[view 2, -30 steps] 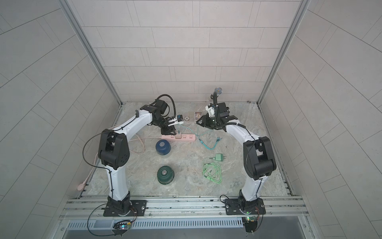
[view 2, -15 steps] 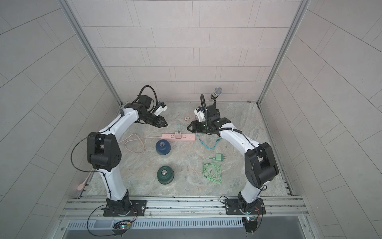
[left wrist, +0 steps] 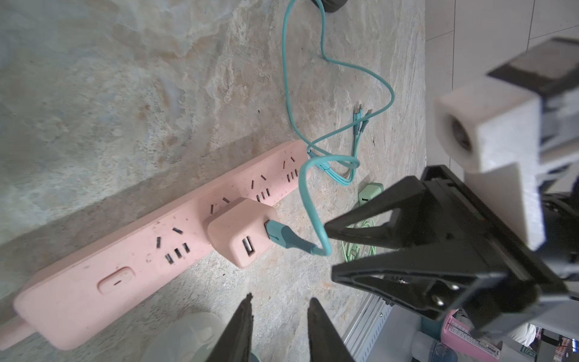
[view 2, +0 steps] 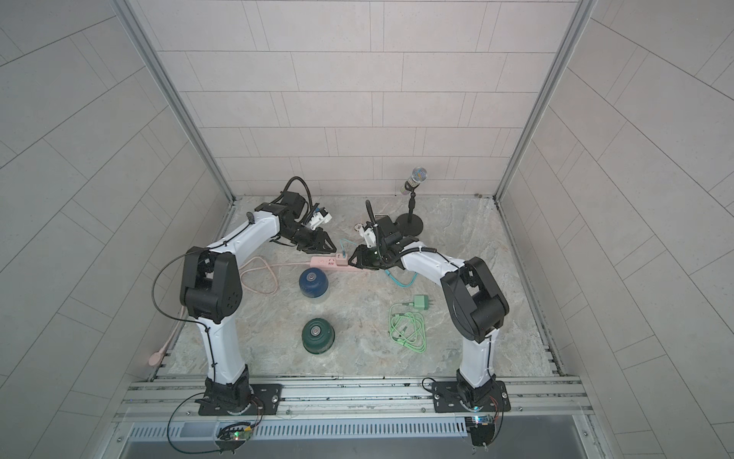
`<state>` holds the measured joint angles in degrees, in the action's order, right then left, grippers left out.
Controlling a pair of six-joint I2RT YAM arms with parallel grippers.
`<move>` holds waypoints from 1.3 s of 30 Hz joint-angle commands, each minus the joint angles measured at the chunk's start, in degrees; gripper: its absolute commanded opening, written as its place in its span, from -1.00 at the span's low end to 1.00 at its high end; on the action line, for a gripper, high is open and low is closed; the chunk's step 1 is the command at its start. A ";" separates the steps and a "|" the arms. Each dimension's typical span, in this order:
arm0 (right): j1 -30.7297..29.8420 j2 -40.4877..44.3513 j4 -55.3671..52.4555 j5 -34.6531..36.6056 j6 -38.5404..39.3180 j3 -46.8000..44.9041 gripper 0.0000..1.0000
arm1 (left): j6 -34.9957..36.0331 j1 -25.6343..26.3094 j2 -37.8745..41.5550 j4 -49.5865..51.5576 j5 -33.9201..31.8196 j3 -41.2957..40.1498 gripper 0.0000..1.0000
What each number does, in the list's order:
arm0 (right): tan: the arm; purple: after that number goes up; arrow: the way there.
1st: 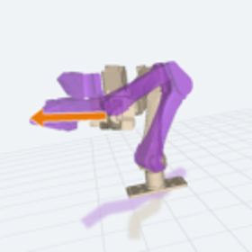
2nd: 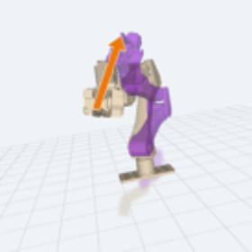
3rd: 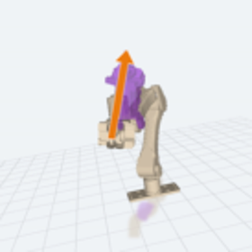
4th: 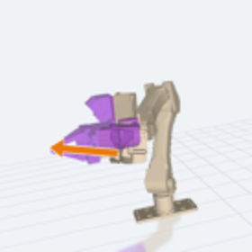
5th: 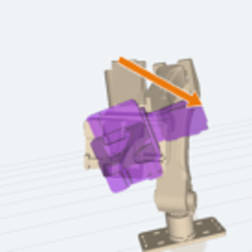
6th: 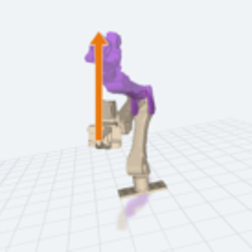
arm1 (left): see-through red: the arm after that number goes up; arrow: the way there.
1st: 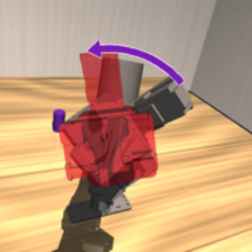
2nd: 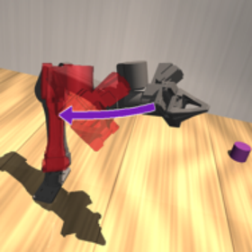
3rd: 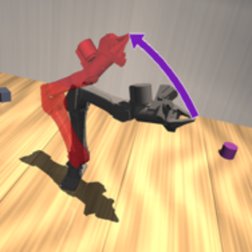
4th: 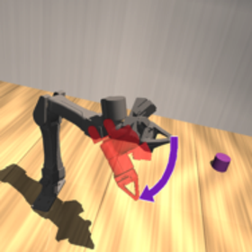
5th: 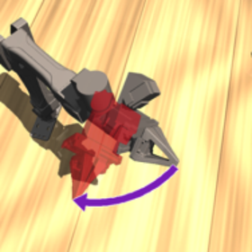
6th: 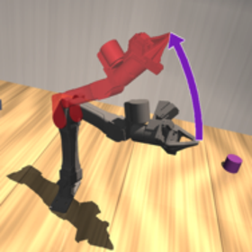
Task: Charge the cordless meat grinders
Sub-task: Adjust the plug at the socket.
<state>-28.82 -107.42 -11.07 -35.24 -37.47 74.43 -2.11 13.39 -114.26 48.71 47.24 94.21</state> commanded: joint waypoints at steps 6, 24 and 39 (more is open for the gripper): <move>1.05 -4.98 4.72 0.48 -5.26 5.28 -0.28 | -1.77 0.74 -4.54 0.20 -1.76 1.01 -0.36; 1.89 -10.52 4.23 -1.83 -5.69 8.10 -0.27 | -6.48 1.24 -6.95 -2.92 -1.52 2.82 -0.32; 1.14 -10.18 1.36 0.54 -2.43 2.64 -0.33 | -3.08 2.15 -8.50 -0.26 -5.93 0.74 -0.33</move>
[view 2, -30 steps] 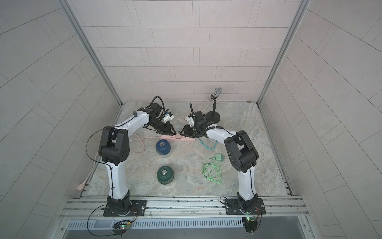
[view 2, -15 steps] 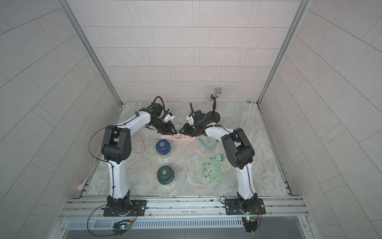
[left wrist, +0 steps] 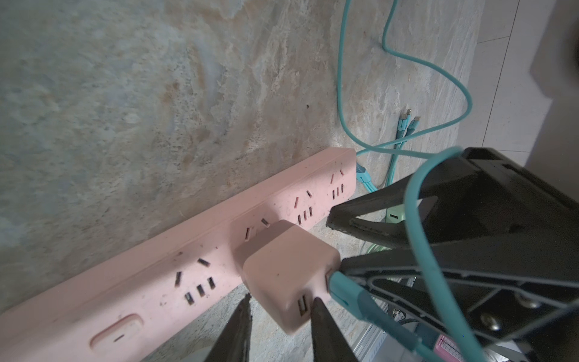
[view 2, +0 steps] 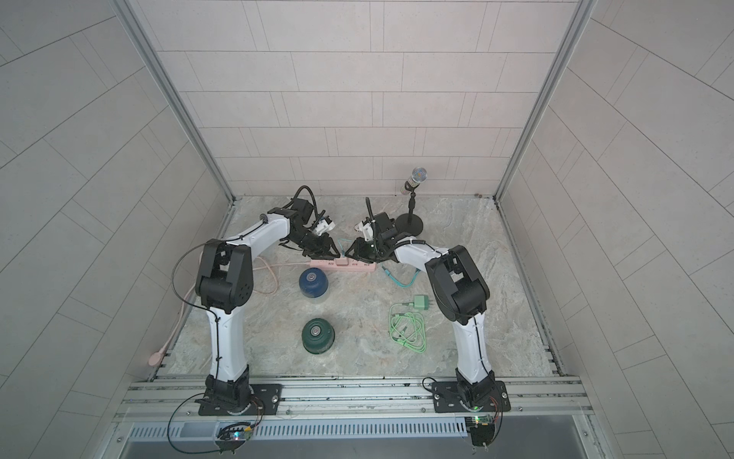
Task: Charge the cordless meat grinders
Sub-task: Adjust the plug at the socket.
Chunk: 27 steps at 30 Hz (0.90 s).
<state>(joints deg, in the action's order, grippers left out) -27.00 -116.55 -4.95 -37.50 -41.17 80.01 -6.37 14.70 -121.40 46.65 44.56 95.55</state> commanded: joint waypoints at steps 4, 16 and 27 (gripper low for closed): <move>-0.80 -0.78 -4.81 3.54 1.24 -4.19 -0.34 | 1.29 1.26 -1.53 2.18 -3.83 -0.93 -0.34; -0.86 -1.91 -6.68 6.32 1.51 -4.10 -0.36 | 1.00 1.41 -2.78 4.15 -9.20 -1.96 -0.41; -0.43 -1.28 -8.58 6.43 2.79 -2.41 -0.34 | 0.58 1.26 -2.24 4.09 -9.64 -0.57 -0.39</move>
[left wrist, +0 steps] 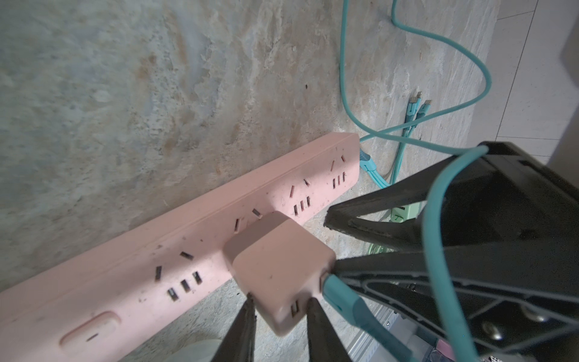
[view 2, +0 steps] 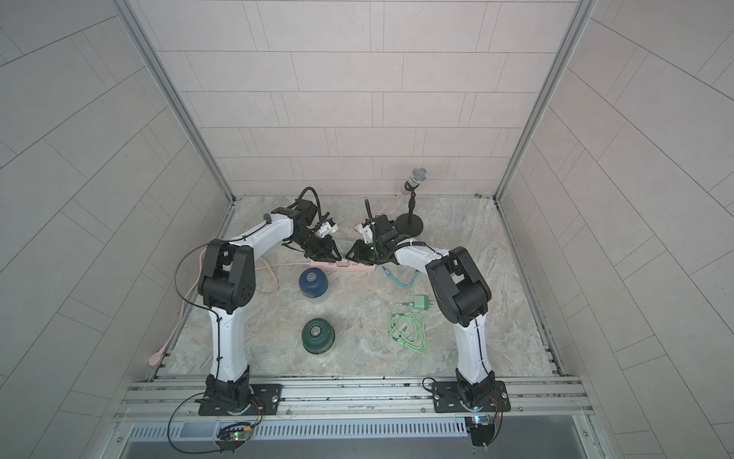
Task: Charge the cordless meat grinders
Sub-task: Adjust the plug at the socket.
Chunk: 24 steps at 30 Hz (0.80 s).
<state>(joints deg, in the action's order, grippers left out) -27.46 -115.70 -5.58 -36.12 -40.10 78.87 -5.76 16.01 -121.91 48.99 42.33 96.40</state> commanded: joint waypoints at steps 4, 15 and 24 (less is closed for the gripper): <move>0.20 0.29 -8.73 4.27 2.75 0.68 -0.27 | -0.38 -0.02 1.14 0.93 -6.88 -0.93 -0.29; 1.89 5.72 -12.98 2.86 5.66 4.37 -0.17 | -4.57 -0.91 4.55 -1.98 -4.72 4.97 -0.17; 3.37 11.92 -19.01 4.54 12.30 3.01 -0.03 | -3.85 -1.59 10.79 -2.83 -3.69 2.12 -0.17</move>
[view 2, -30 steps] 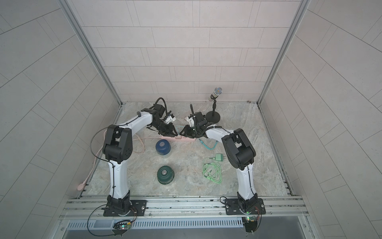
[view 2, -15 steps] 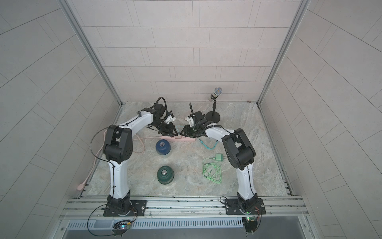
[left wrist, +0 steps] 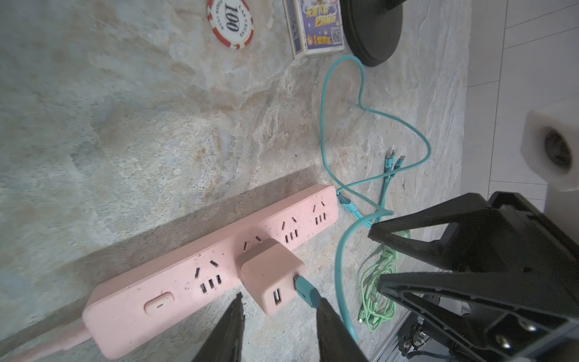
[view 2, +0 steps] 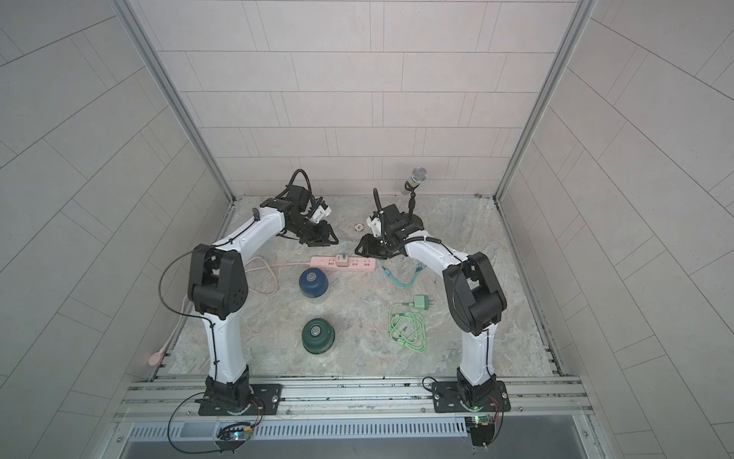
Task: Charge the cordless meat grinders
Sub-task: Adjust the plug at the socket, then pick up the charging cable from the center of the board.
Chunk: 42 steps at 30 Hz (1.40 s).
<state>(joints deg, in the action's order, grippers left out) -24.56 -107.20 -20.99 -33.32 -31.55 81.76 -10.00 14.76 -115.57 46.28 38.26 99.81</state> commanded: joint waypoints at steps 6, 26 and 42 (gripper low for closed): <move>2.95 7.64 -7.92 5.17 12.01 -3.51 0.03 | 2.34 -0.46 10.57 -3.52 0.22 -8.88 -0.16; 19.18 9.23 -19.29 16.77 10.47 -6.83 0.23 | 0.59 -1.11 18.80 -8.94 -3.24 -17.81 -0.06; 19.17 2.10 -4.87 18.14 -3.98 -14.03 -0.11 | -0.31 -1.14 20.03 -9.98 -2.96 -19.04 -0.07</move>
<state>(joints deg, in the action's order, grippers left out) -5.30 -103.68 -29.28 -16.64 -32.58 67.16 -9.63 13.89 -97.67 36.99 35.46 81.58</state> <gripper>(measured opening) 0.450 0.467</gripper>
